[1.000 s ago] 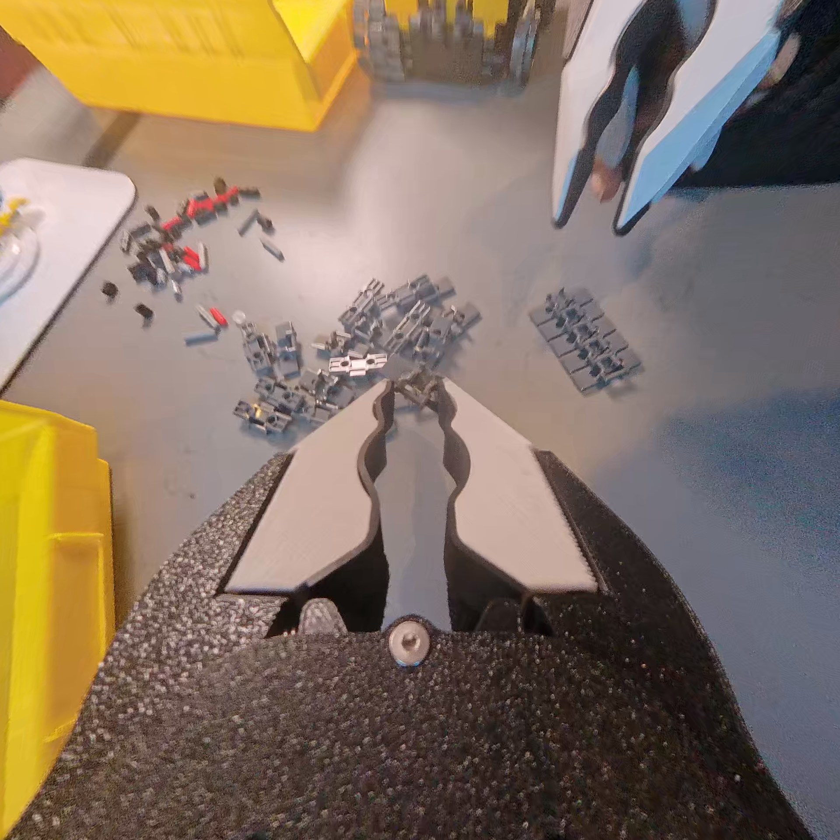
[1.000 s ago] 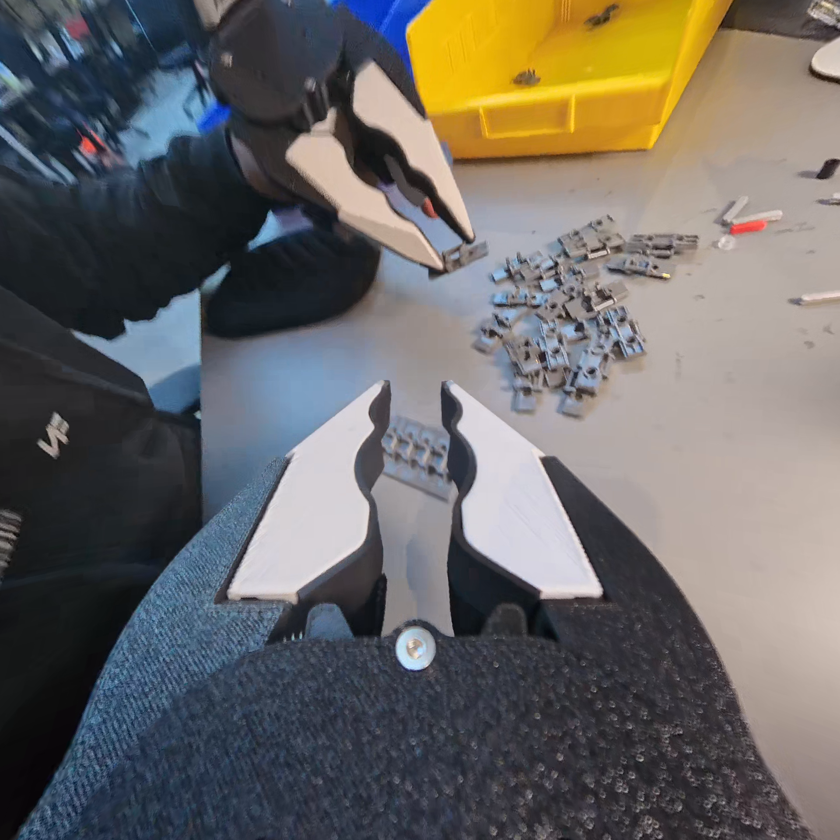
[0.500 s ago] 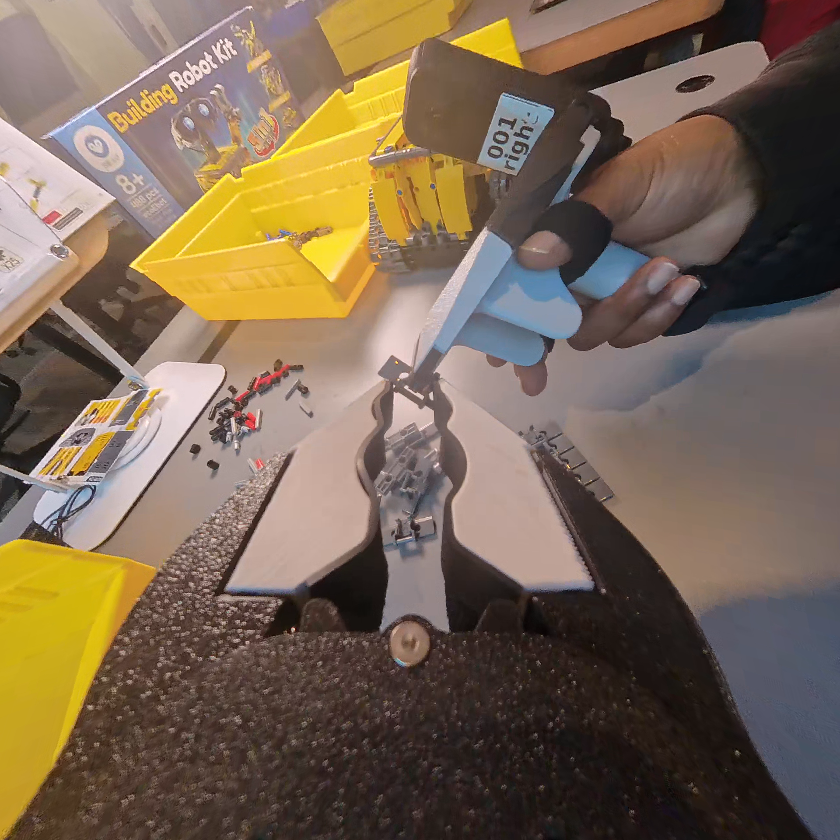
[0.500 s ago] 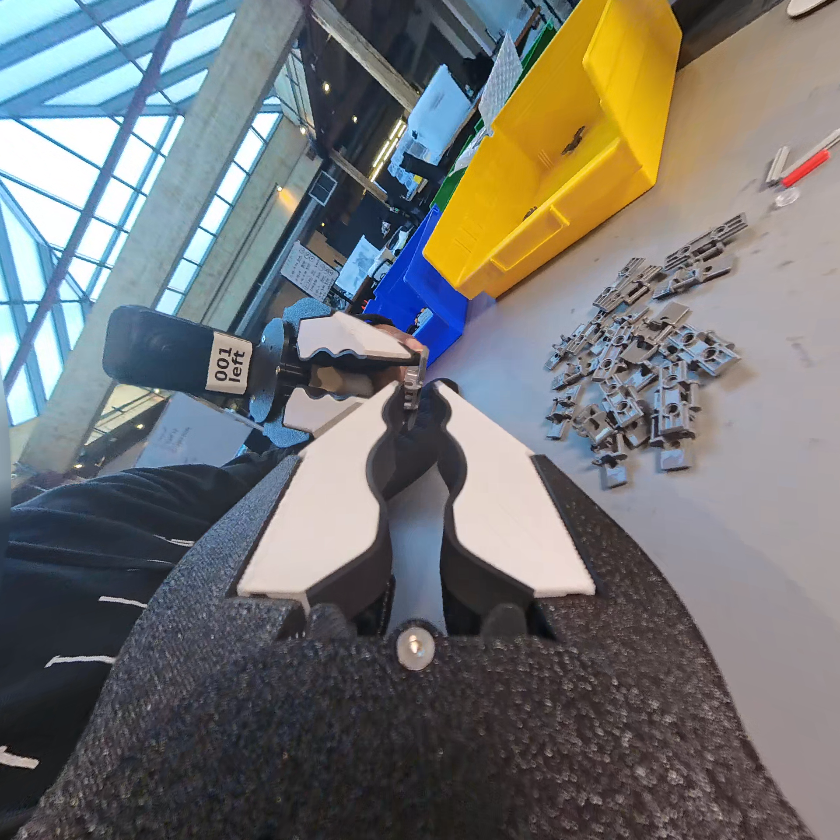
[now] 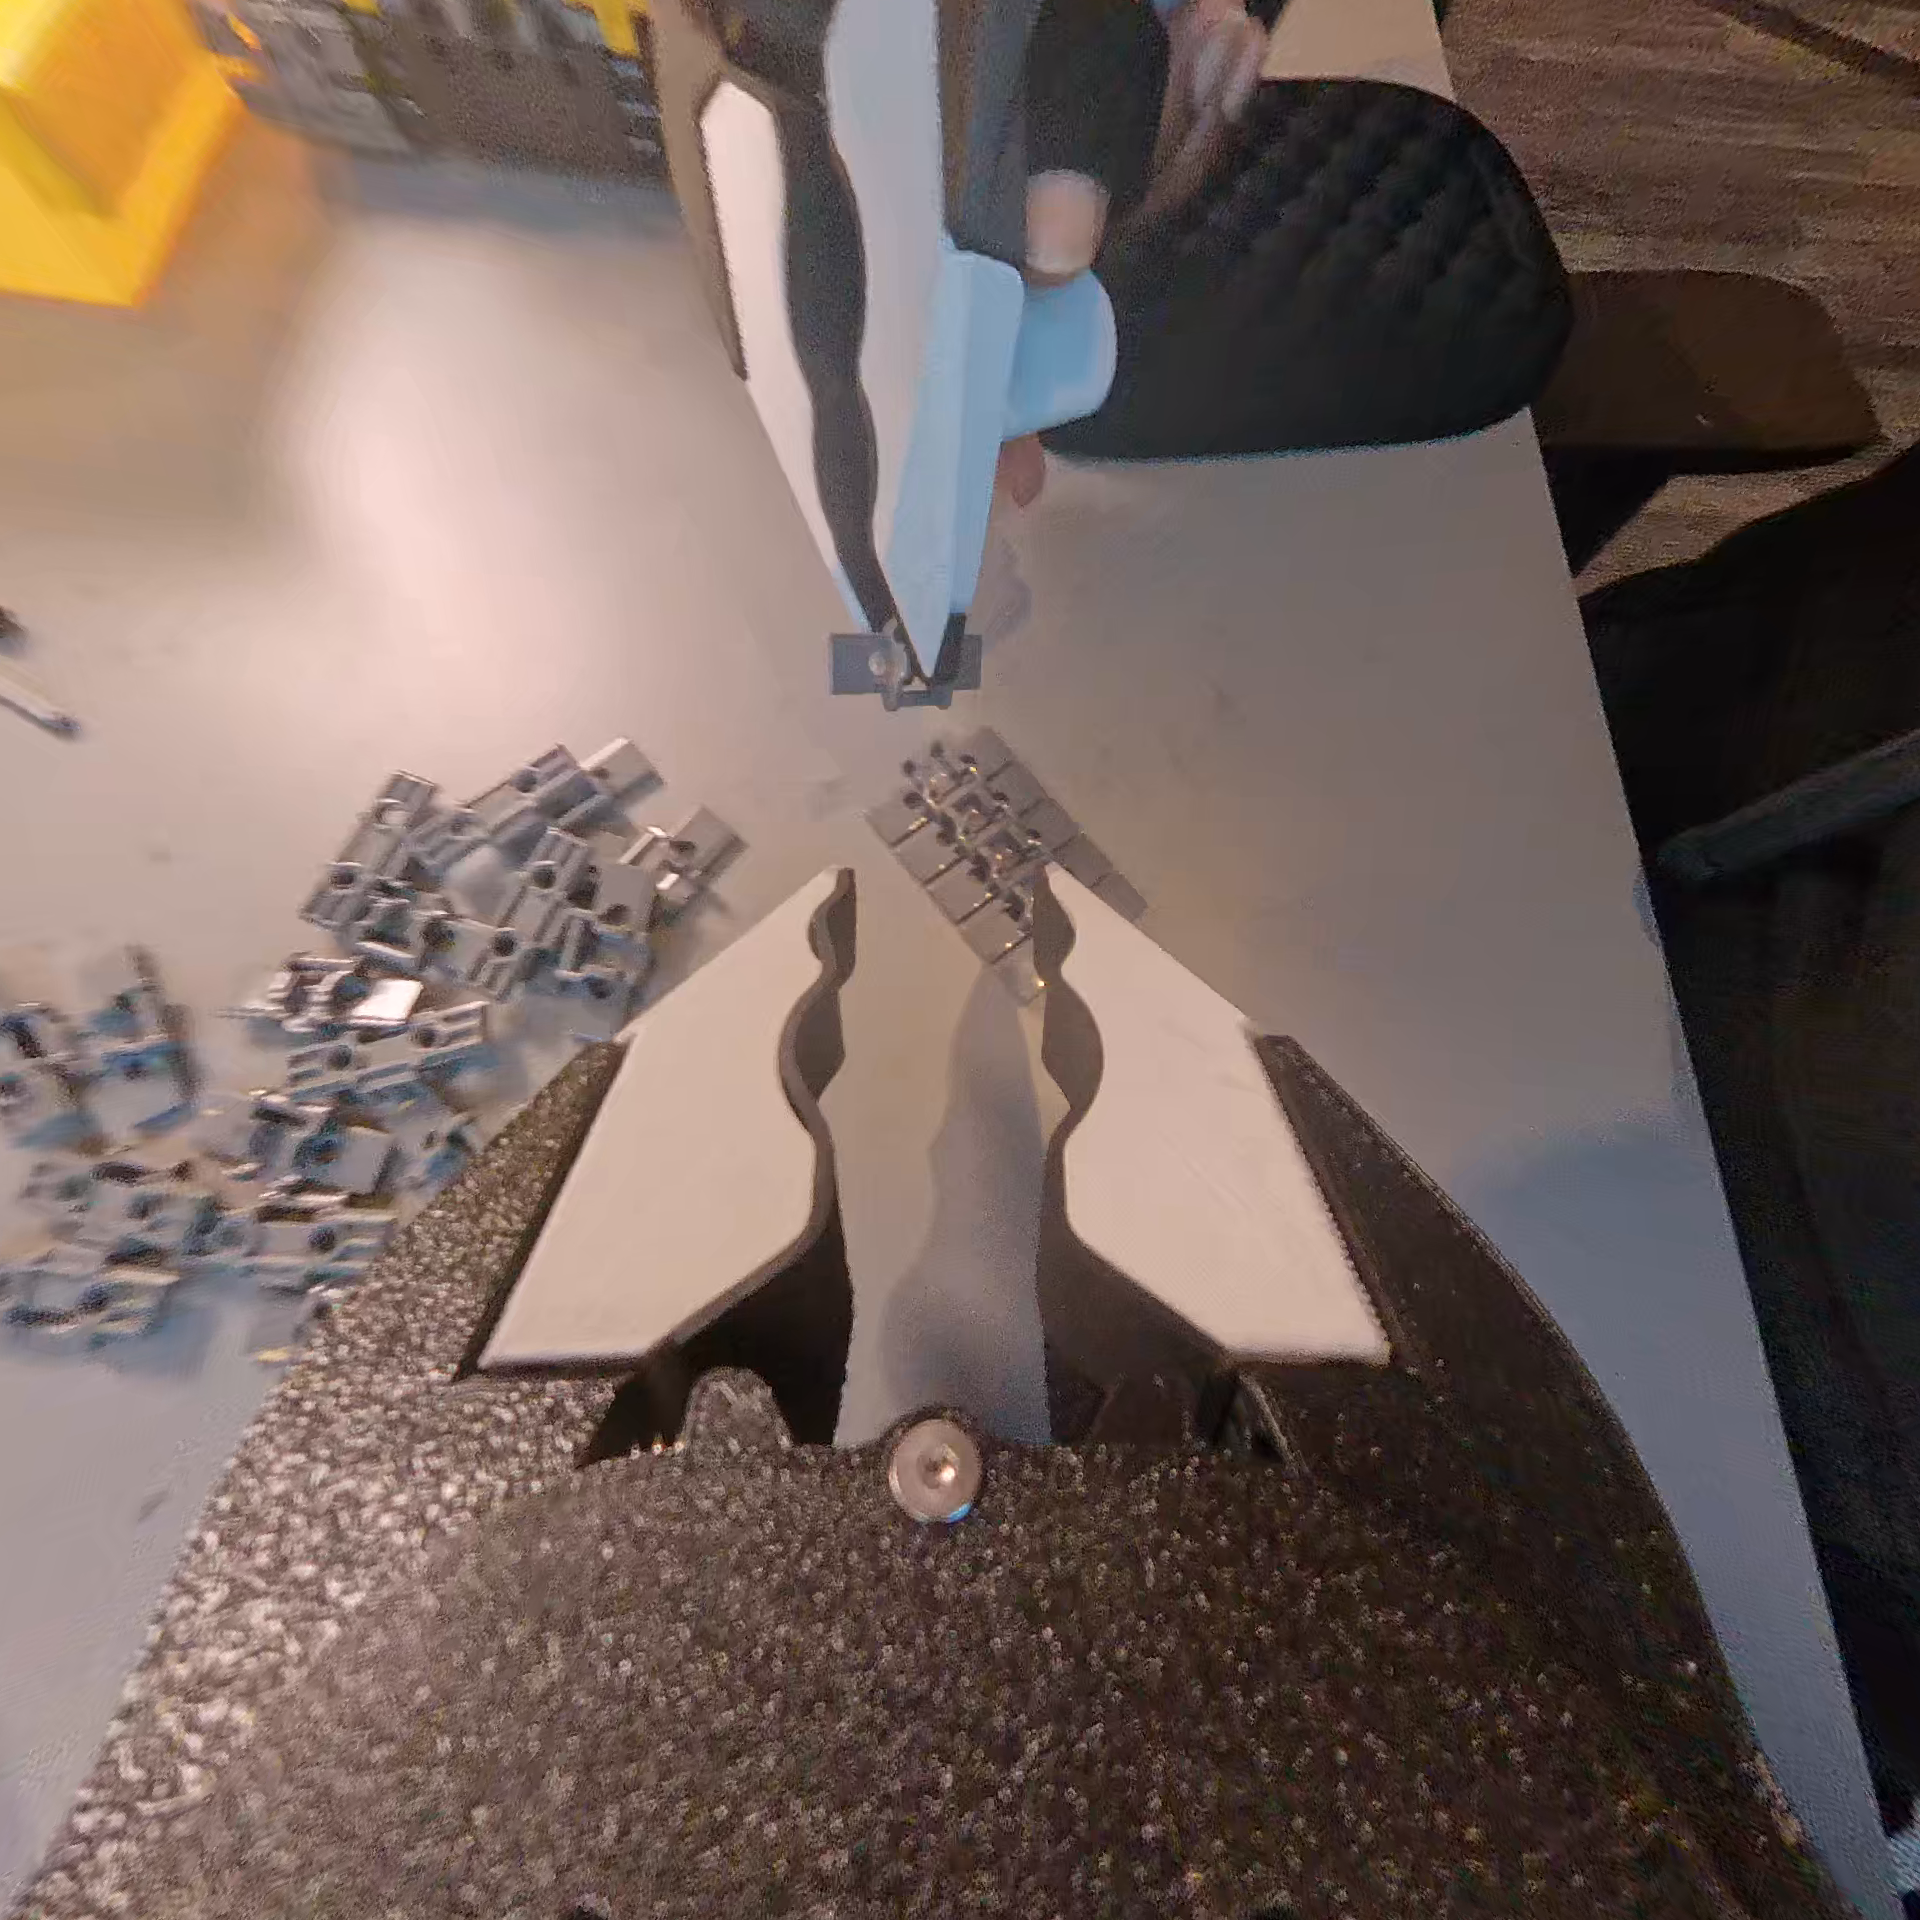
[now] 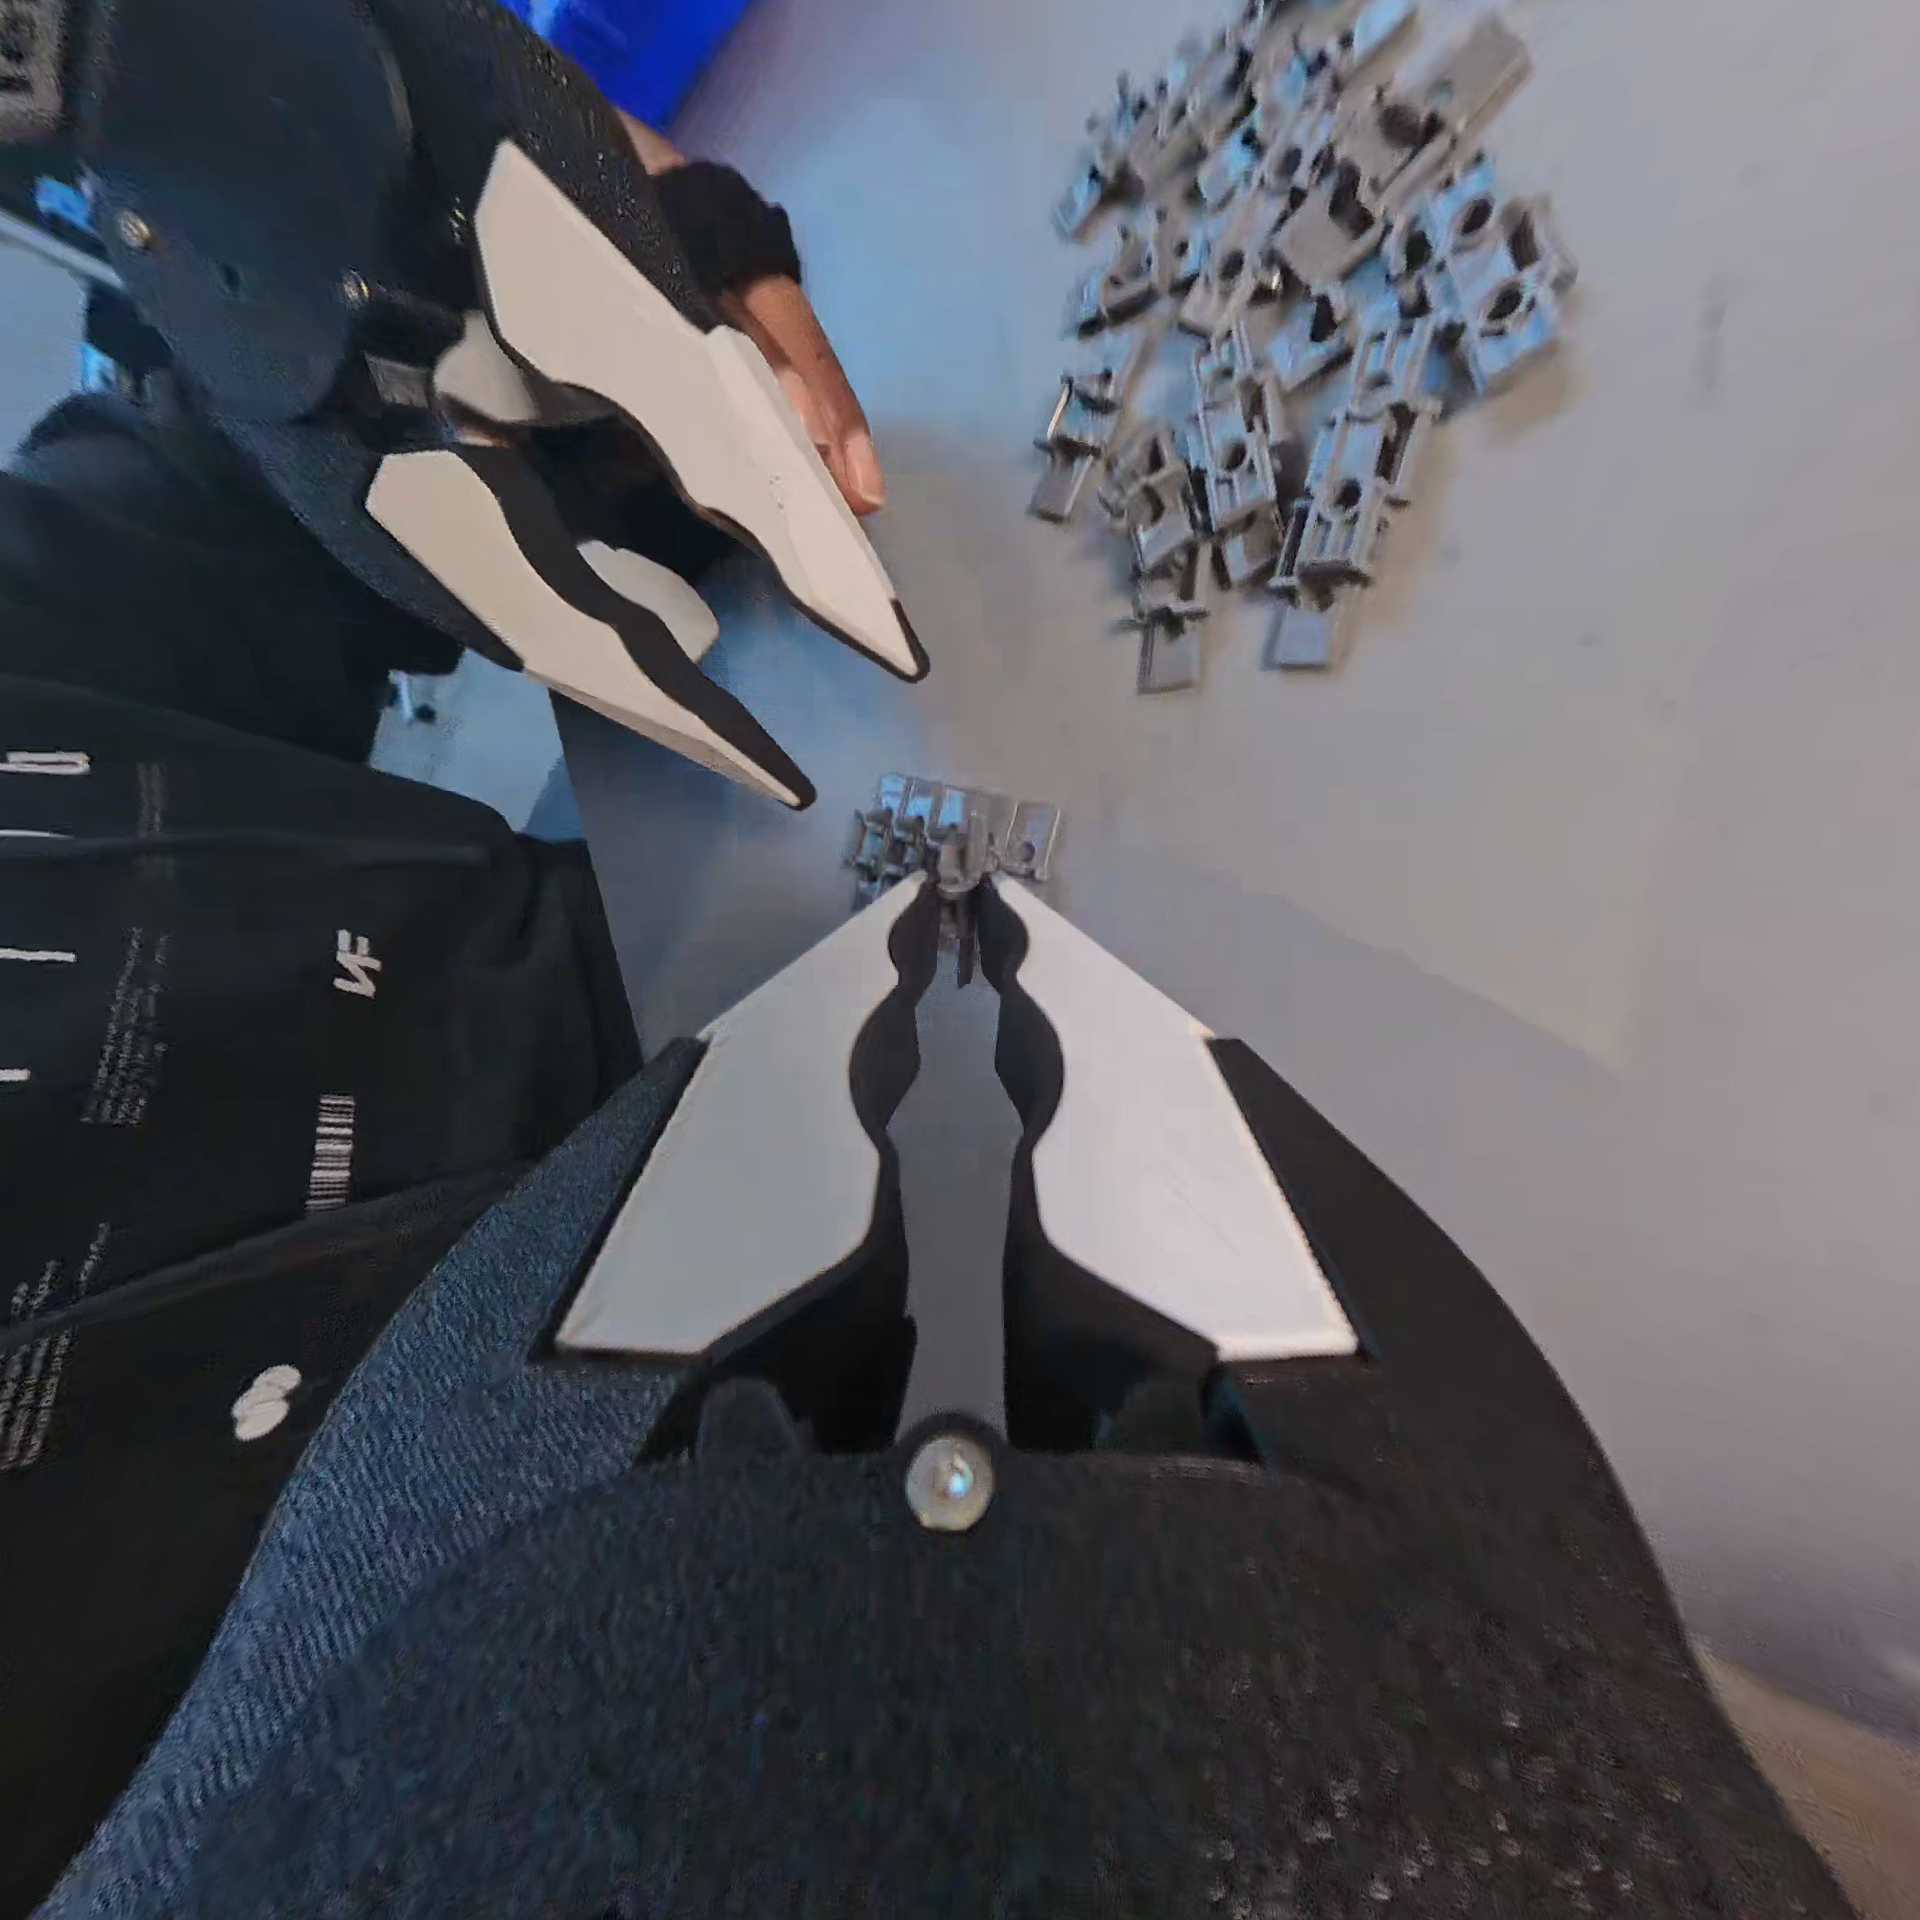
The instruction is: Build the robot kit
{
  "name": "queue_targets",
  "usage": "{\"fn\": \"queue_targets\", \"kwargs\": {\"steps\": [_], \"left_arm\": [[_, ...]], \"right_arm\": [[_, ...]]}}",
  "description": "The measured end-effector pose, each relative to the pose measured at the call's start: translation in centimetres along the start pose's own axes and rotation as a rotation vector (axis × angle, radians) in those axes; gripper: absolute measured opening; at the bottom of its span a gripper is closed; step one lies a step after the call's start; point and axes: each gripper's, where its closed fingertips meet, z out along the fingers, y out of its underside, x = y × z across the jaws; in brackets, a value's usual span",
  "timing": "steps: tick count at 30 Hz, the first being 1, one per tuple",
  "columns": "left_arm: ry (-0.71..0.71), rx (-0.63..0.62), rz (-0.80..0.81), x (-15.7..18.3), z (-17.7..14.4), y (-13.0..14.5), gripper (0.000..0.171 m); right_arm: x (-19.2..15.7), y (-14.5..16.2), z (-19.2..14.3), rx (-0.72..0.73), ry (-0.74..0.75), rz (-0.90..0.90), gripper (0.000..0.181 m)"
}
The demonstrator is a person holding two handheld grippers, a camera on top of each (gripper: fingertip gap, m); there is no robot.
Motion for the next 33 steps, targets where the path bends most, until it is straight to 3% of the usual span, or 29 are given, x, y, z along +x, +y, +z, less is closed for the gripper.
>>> {"fn": "queue_targets", "kwargs": {"steps": [4, 15, 33], "left_arm": [[0.094, -0.036, -0.008, 1.6, 1.5, 0.6, 0.035], [0.09, -0.106, 0.058, 1.9, 2.2, 1.8, 0.031], [0.033, -0.112, 0.092, 1.8, 2.4, 1.9, 0.027]], "right_arm": [[0.9, 0.8, 0.6, -0.128, 0.038, 0.04, 0.007], [1.2, 1.2, 1.2, -0.253, 0.077, 0.101, 0.007], [1.4, 1.4, 1.5, -0.319, 0.142, 0.152, 0.007]]}}
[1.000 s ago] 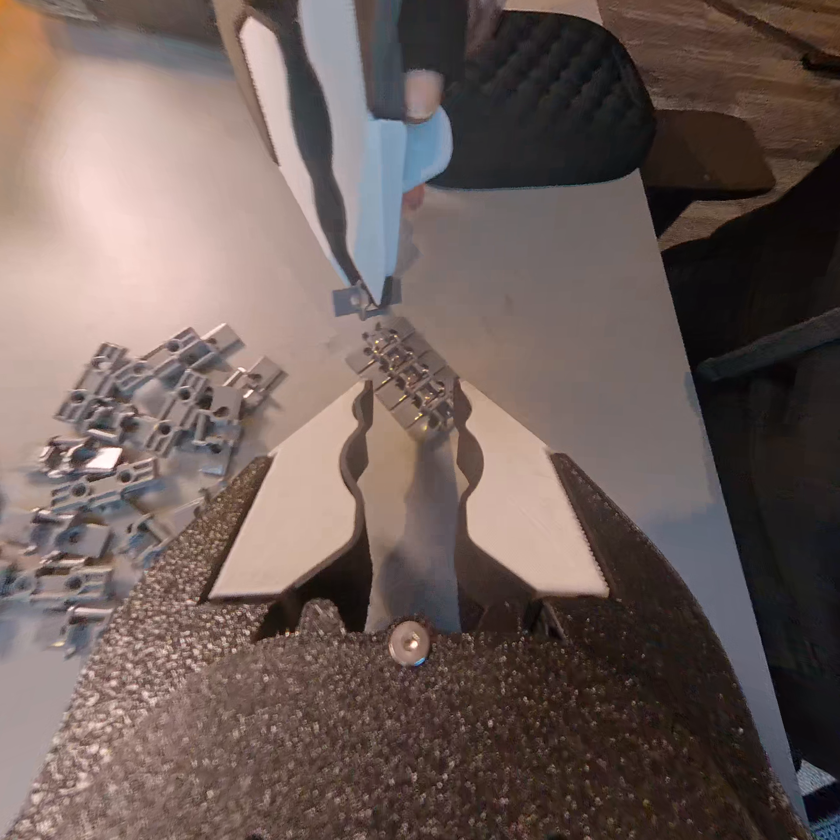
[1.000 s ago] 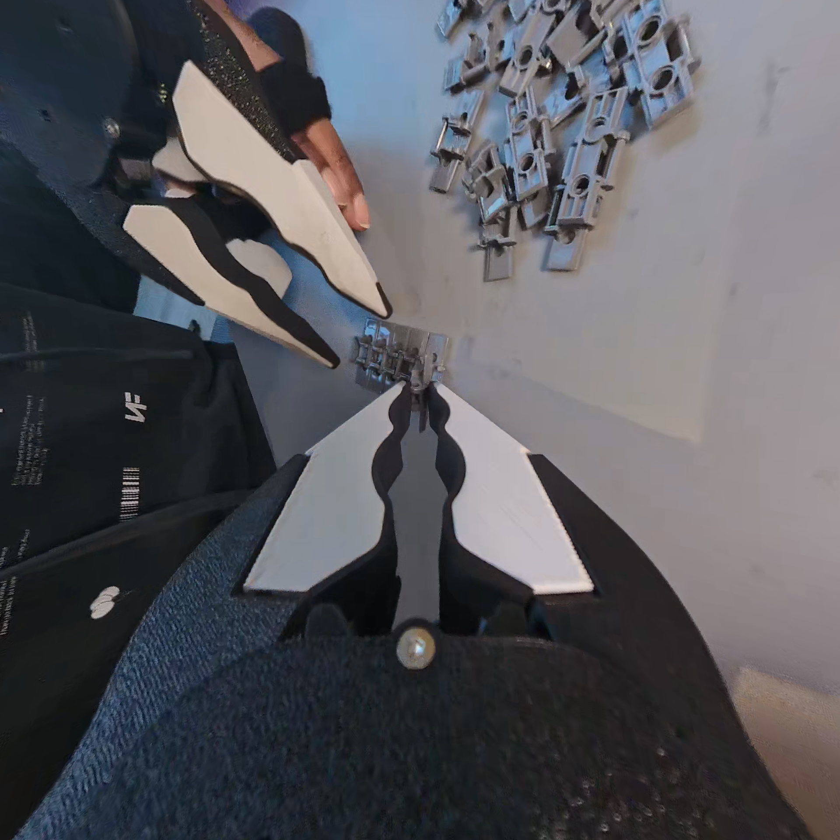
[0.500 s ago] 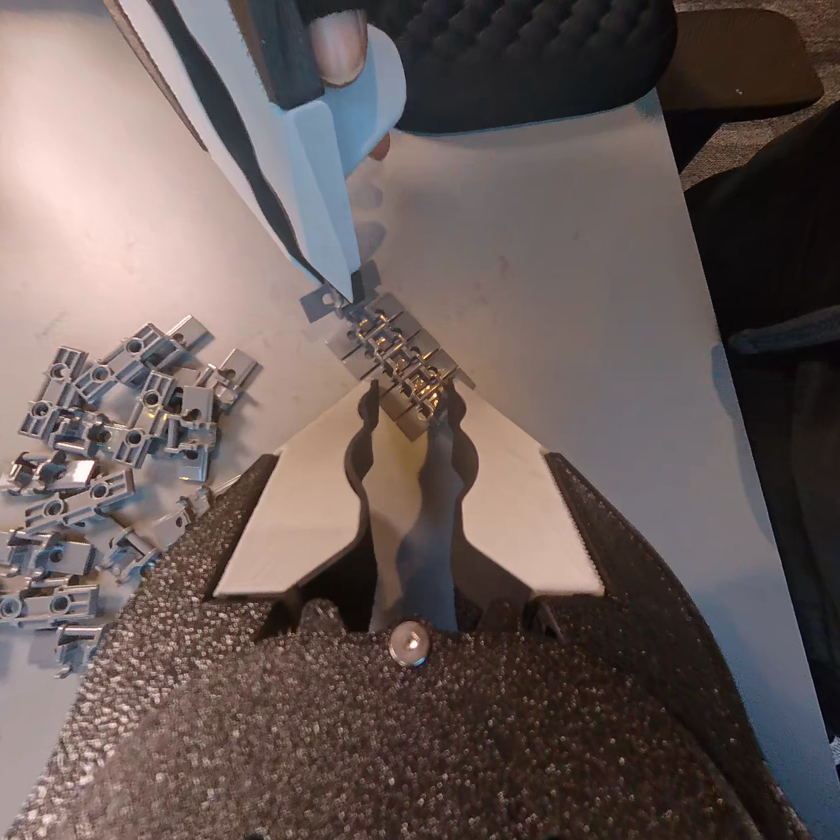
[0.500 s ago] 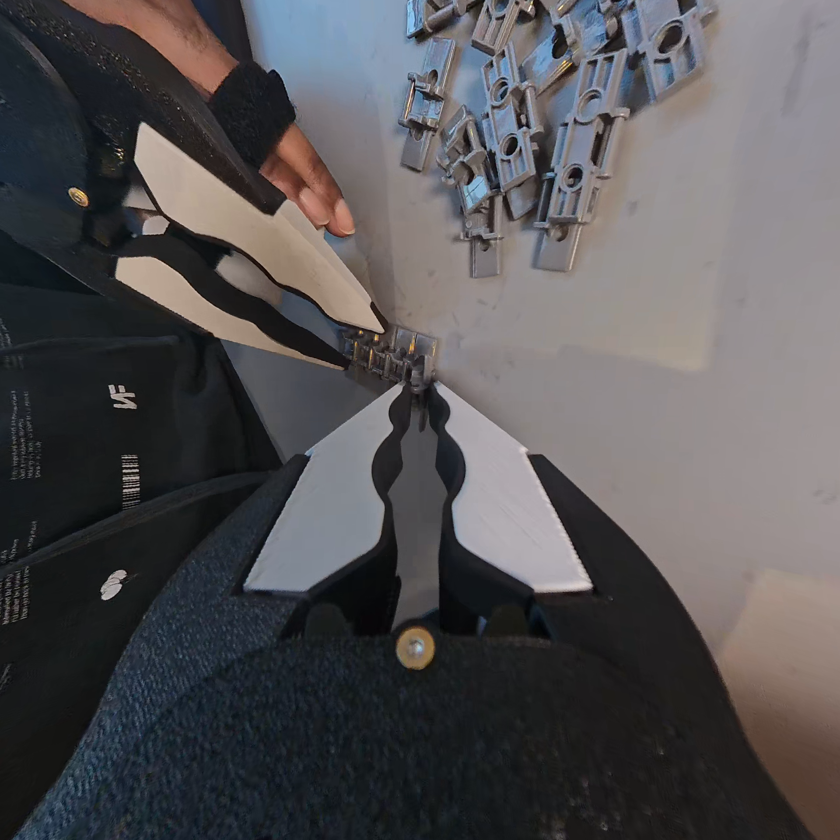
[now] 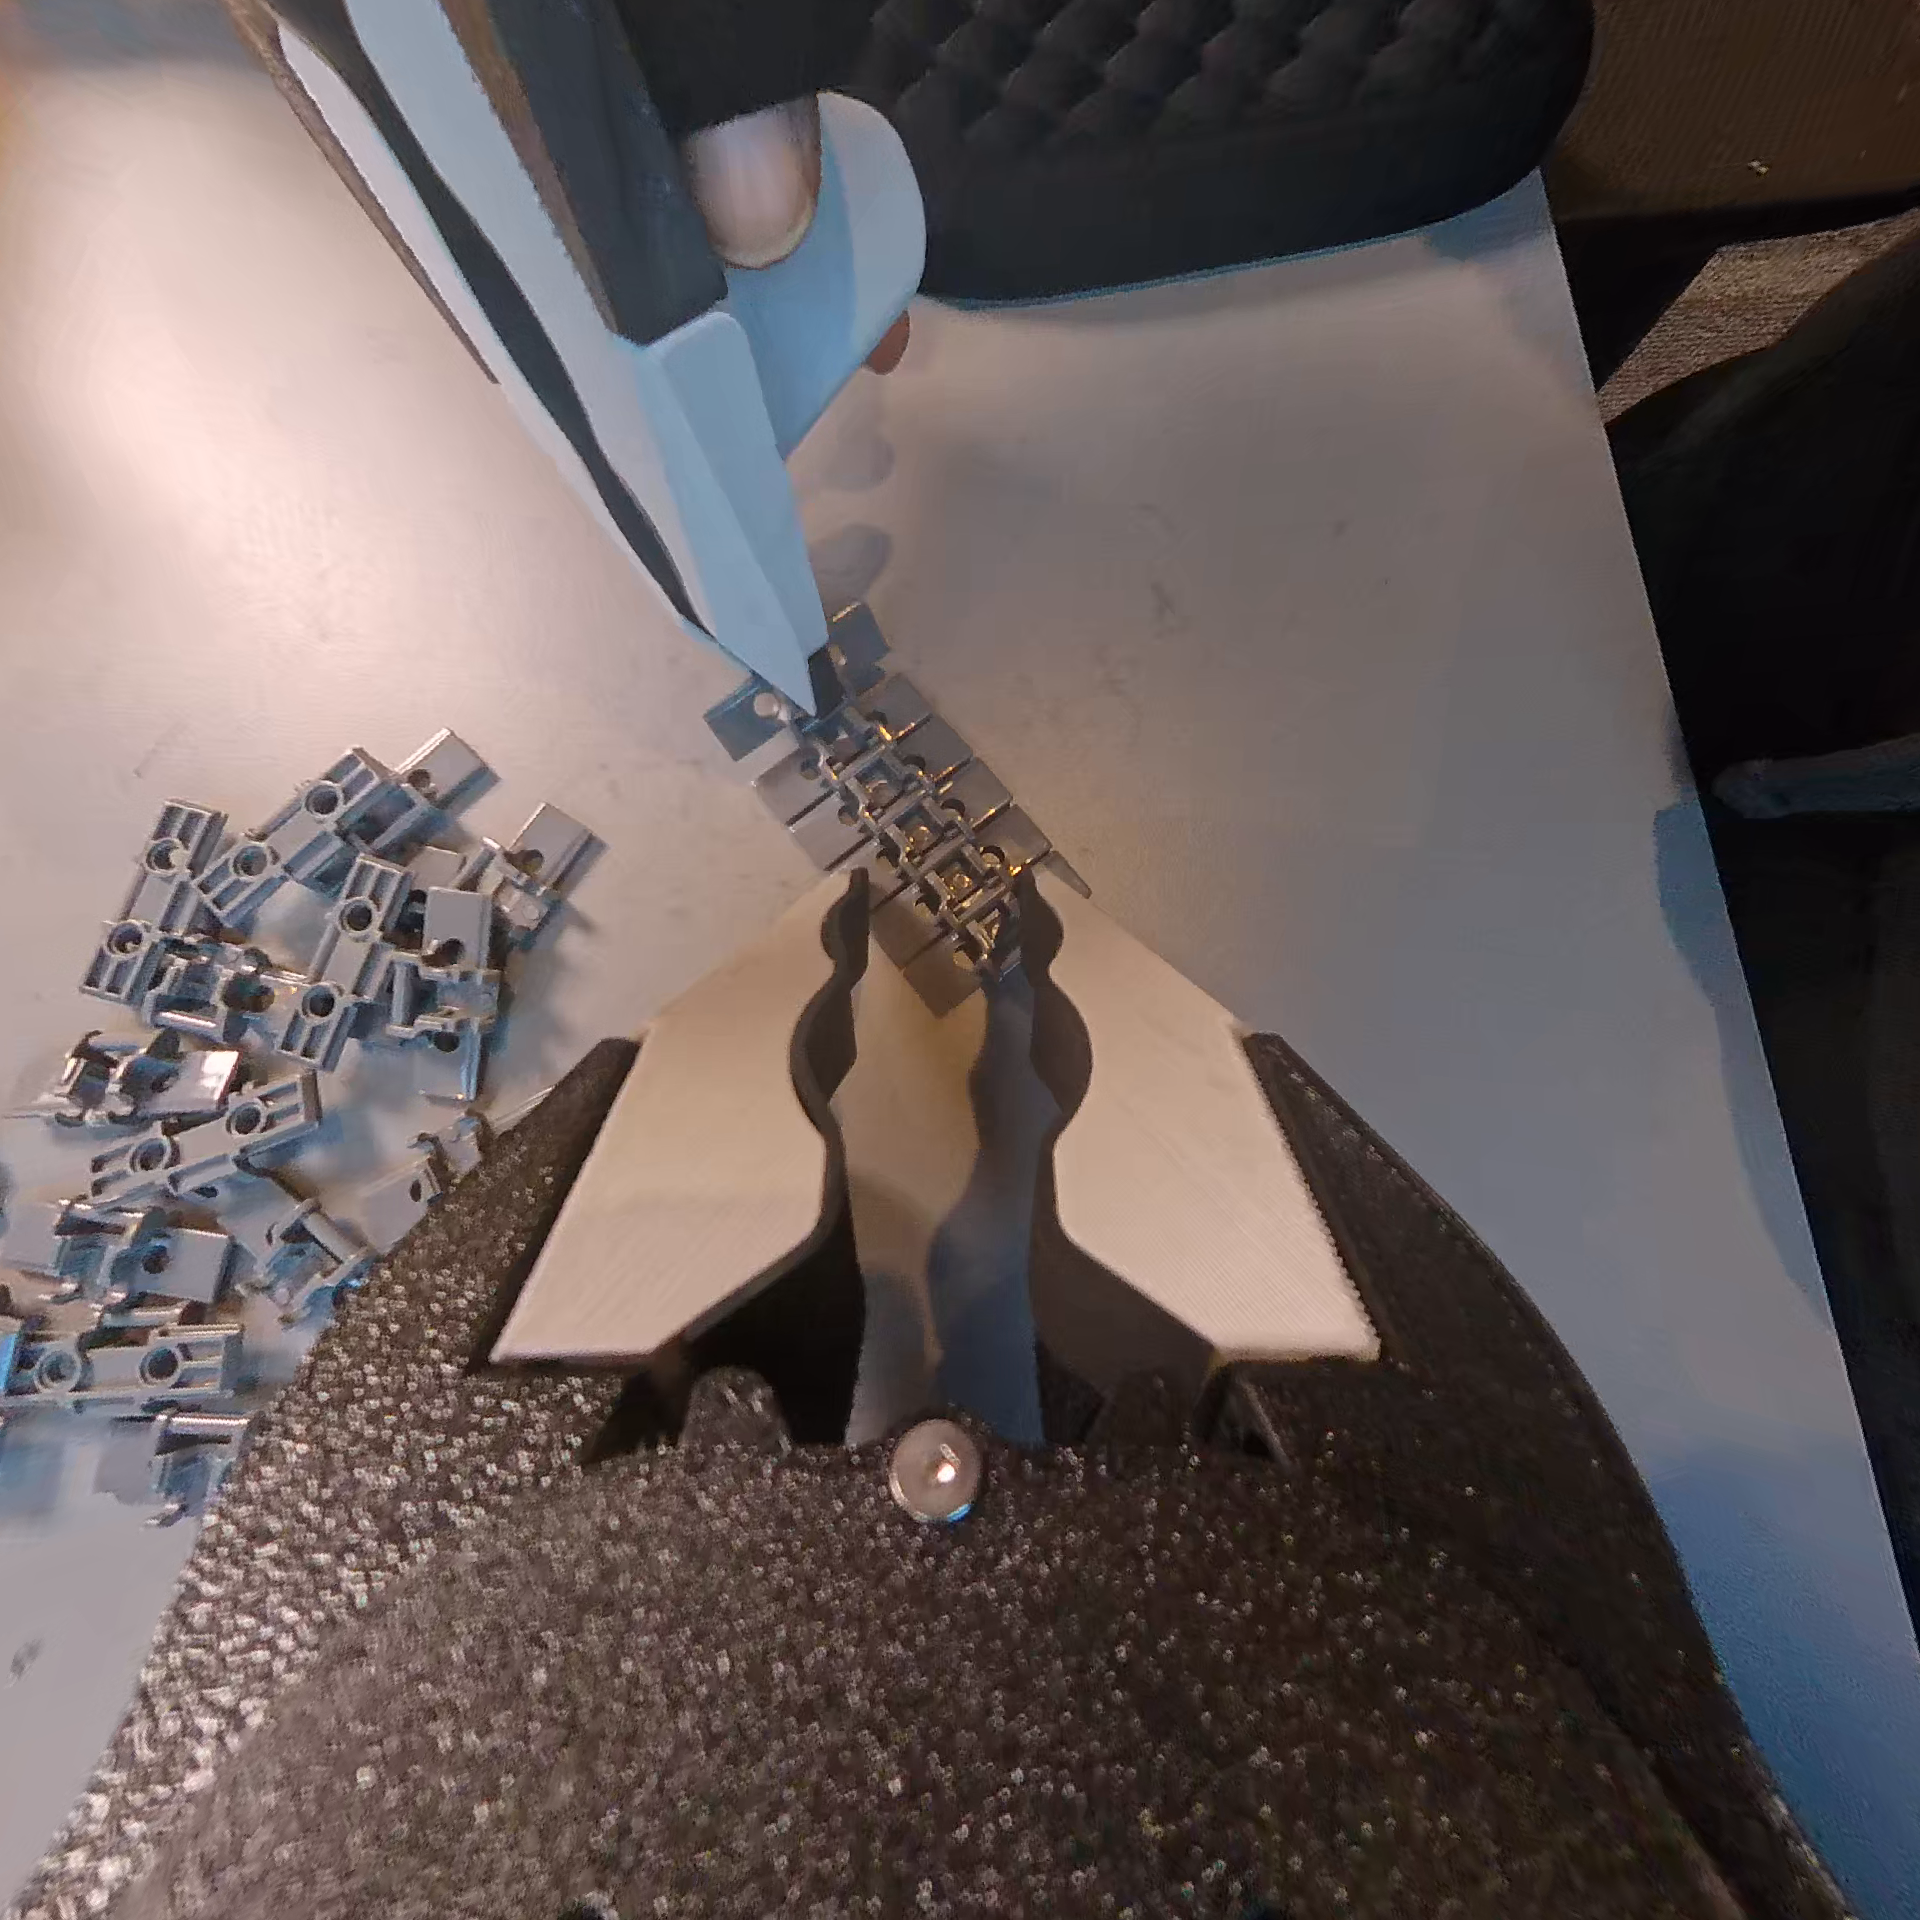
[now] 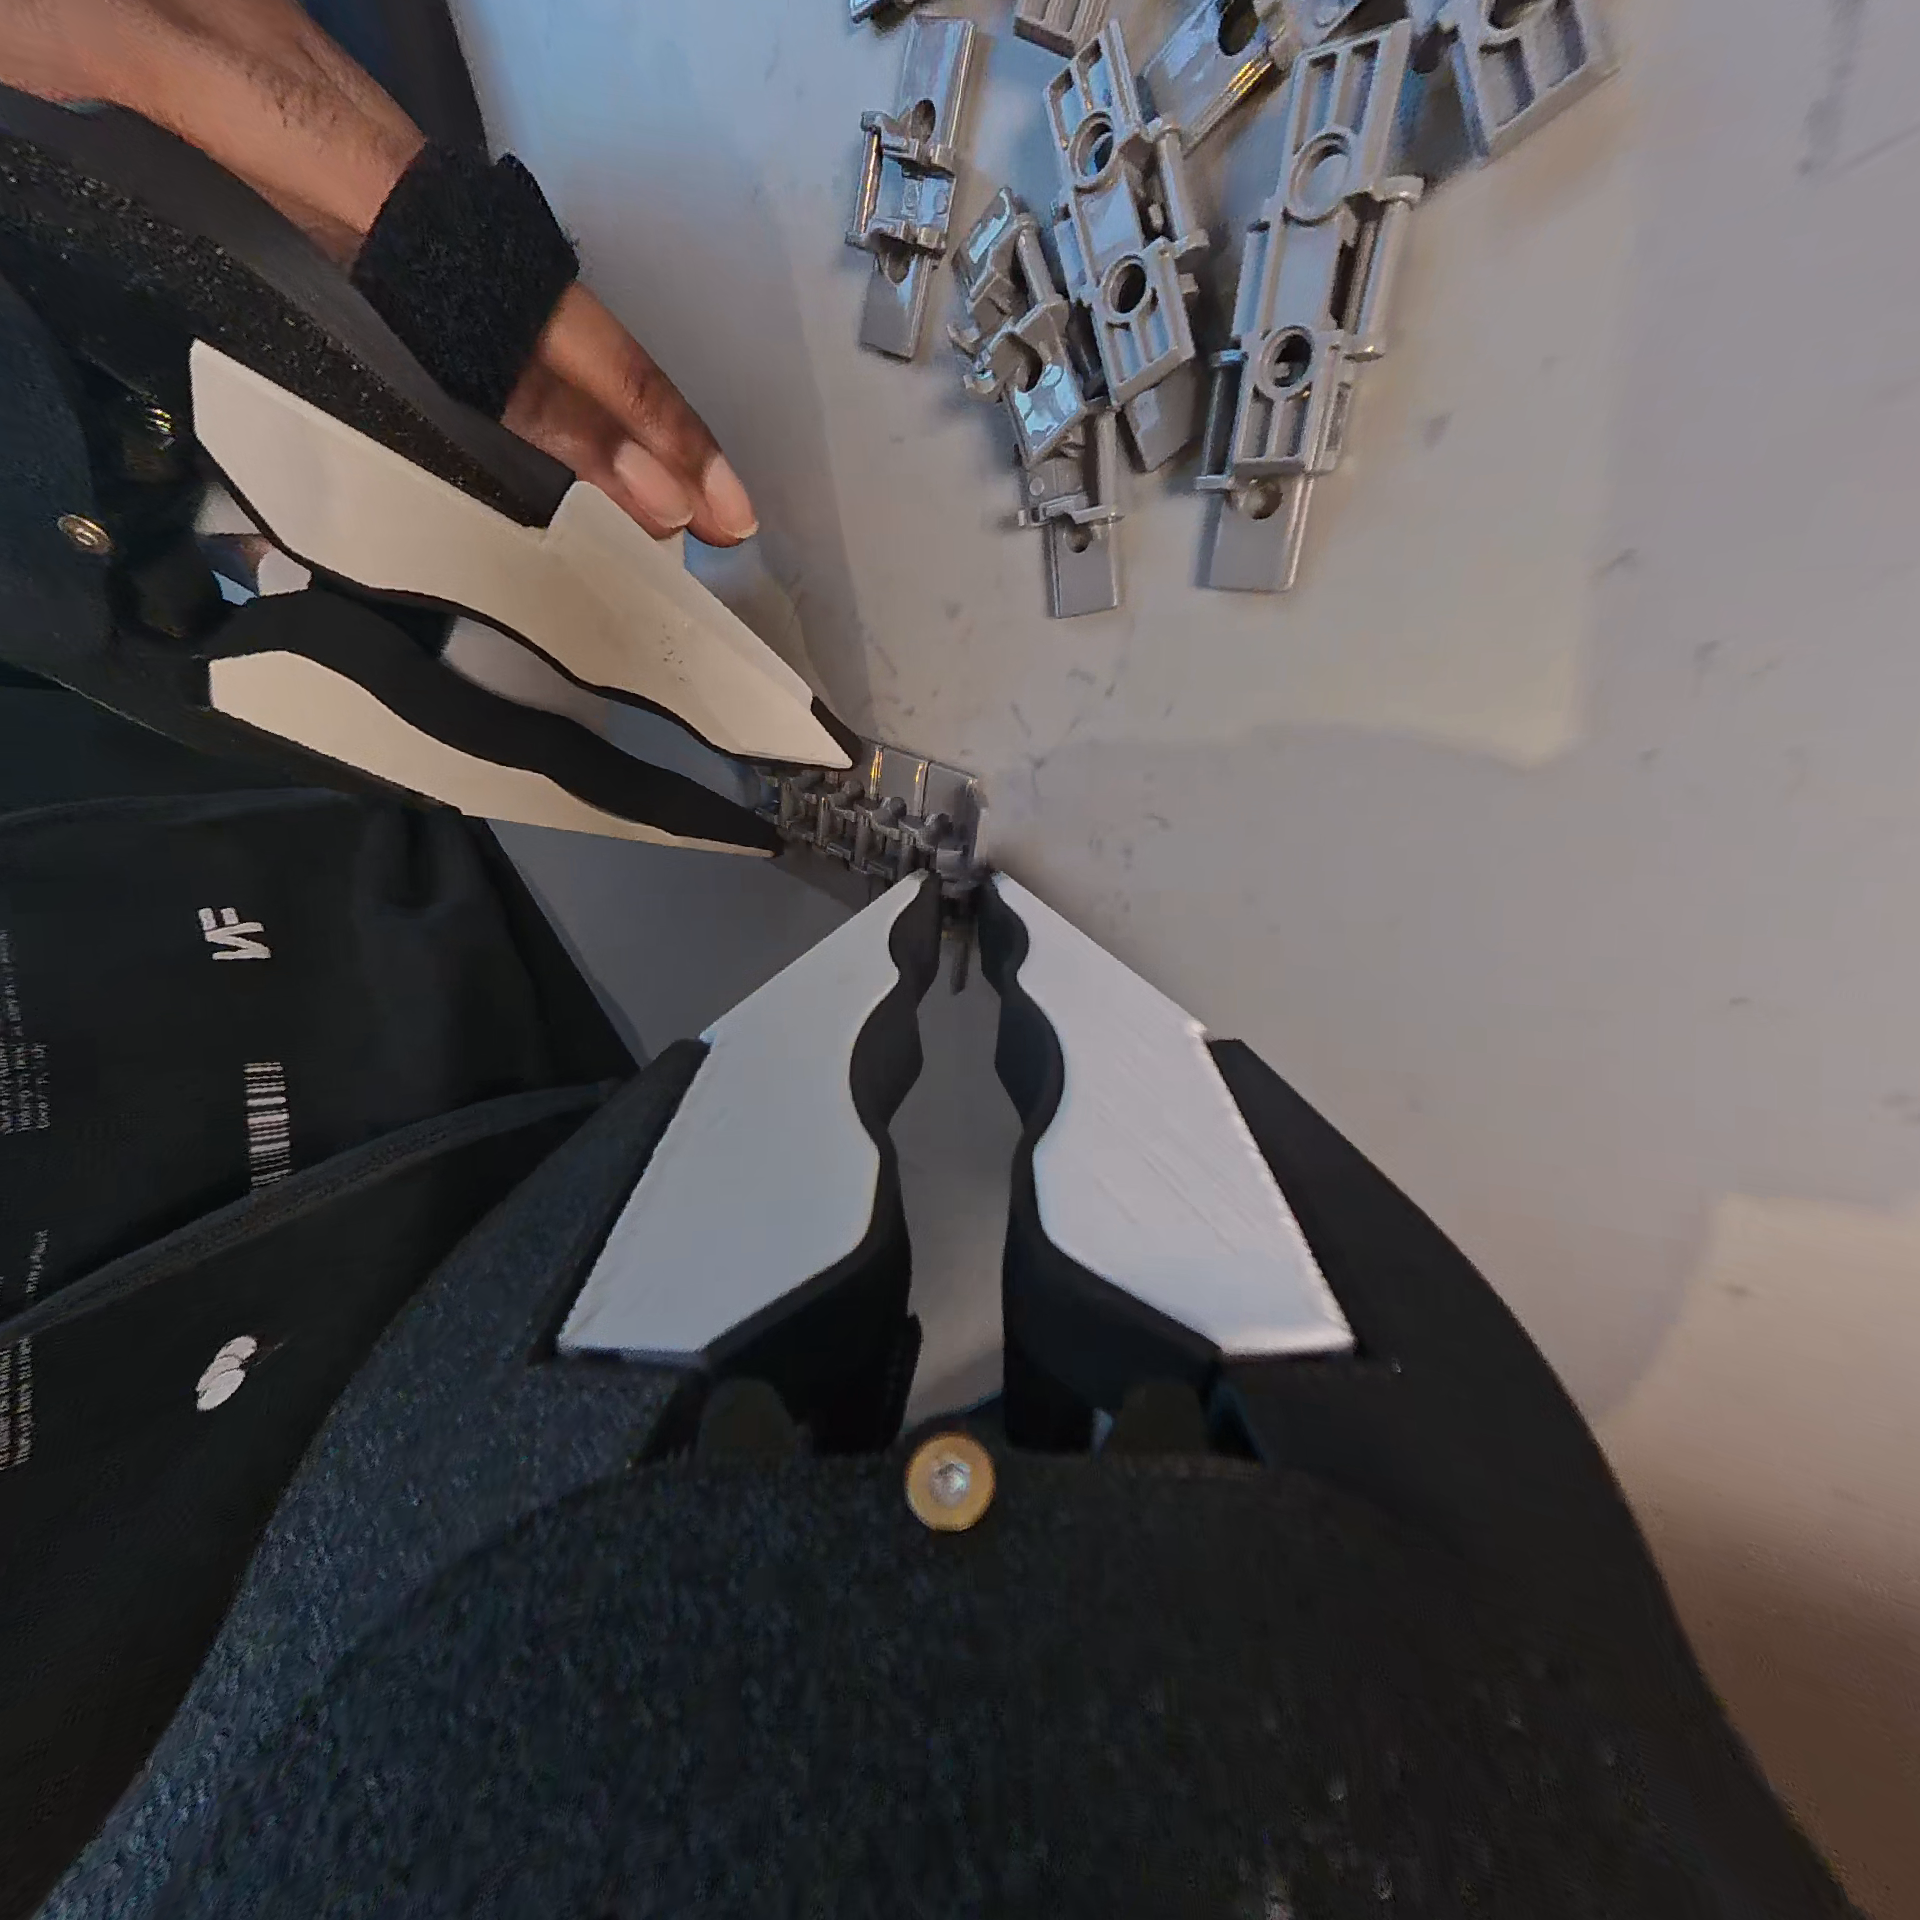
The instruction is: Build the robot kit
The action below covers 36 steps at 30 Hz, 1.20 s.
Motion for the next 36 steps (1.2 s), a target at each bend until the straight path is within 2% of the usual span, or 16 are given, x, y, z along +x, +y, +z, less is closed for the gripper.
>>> {"fn": "queue_targets", "kwargs": {"steps": [11, 18, 20, 25, 30, 33, 36], "left_arm": [[-0.004, -0.002, 0.01, 0.2, 0.1, -0.1, 0.025], [0.0, 0.002, 0.0, 0.3, 0.1, 0.0, 0.024], [0.005, 0.001, -0.005, 0.3, 0.0, 0.0, 0.025], [0.027, -0.008, -0.017, 0.3, -0.2, 0.1, 0.025], [0.068, 0.03, -0.078, -0.9, -2.1, 0.2, 0.025], [0.018, 0.073, -0.117, -3.2, -3.4, -0.2, 0.024], [-0.092, 0.085, -0.139, -6.1, -3.5, 0.0, 0.024]], "right_arm": [[0.4, 0.1, 0.3, 0.024, 0.087, -0.054, 0.007], [0.3, 0.1, 0.1, -0.007, 0.049, -0.1, 0.01], [0.0, -0.4, -0.6, 0.045, 0.012, -0.107, 0.026], [0.6, -1.3, -3.5, 0.226, 0.065, -0.193, 0.027], [-0.3, -0.1, -3.3, 0.32, 0.128, -0.333, 0.024], [-0.3, 0.9, -2.5, 0.347, 0.173, -0.388, 0.024], [-0.5, 1.3, -2.1, 0.393, 0.181, -0.408, 0.024]]}}
